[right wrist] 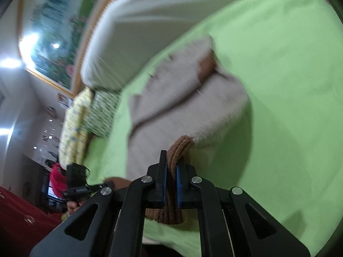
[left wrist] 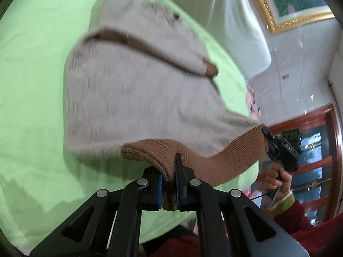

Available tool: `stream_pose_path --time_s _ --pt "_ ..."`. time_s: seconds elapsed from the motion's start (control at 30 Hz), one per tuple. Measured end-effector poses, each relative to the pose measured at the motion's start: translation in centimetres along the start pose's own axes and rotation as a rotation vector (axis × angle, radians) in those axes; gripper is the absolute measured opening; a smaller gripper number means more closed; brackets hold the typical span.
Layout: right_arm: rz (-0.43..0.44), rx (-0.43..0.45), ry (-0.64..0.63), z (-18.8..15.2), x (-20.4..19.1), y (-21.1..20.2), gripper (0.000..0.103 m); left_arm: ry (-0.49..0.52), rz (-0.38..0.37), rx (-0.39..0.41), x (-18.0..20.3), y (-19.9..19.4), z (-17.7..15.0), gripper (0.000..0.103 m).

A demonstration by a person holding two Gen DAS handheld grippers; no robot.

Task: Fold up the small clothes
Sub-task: 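Lift the hem with both tools and fold it toward the collar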

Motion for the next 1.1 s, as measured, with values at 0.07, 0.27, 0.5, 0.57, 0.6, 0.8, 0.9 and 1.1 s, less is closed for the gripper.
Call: stream_pose_path --time_s 0.07,0.27,0.5,0.57,0.6,0.8,0.9,1.1 --pt "0.019 0.041 -0.013 2.4 -1.4 0.3 0.008 0.012 -0.004 0.047 0.7 -1.0 2.1 0.007" --pt "0.068 0.152 0.004 9.4 -3.9 2.6 0.008 0.059 0.011 0.197 2.1 -2.7 10.0 0.006" --pt "0.018 0.186 0.016 17.3 -4.2 8.1 0.008 0.070 0.087 0.287 0.2 -1.2 19.3 0.006" --pt "0.004 0.176 0.015 18.9 -4.2 10.2 0.008 0.062 0.113 0.299 -0.6 0.0 21.7 0.006" --pt "-0.001 0.171 0.013 19.7 -4.3 11.2 0.008 0.059 0.126 0.306 -1.0 0.5 22.8 0.006" --pt "-0.013 0.136 0.037 23.6 -3.5 16.6 0.008 0.028 0.169 0.351 -4.0 2.1 29.3 0.006" --pt "-0.032 0.111 0.058 24.9 -2.4 19.1 0.008 -0.003 0.188 0.355 -6.0 3.0 31.3 0.006" --pt "-0.159 0.050 0.048 26.3 -0.5 24.3 0.008 -0.076 0.258 0.327 -10.8 6.0 33.7 0.007"
Point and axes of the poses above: each gripper's, at about its wrist camera, not at the fingertips, and y roughly the way its jaws point, x to its right, z to its top, the point moved 6 cm from there along y, roughly the way its jaws point, and after that the axes turned 15 degrees about -z, right-handed, at the moved point
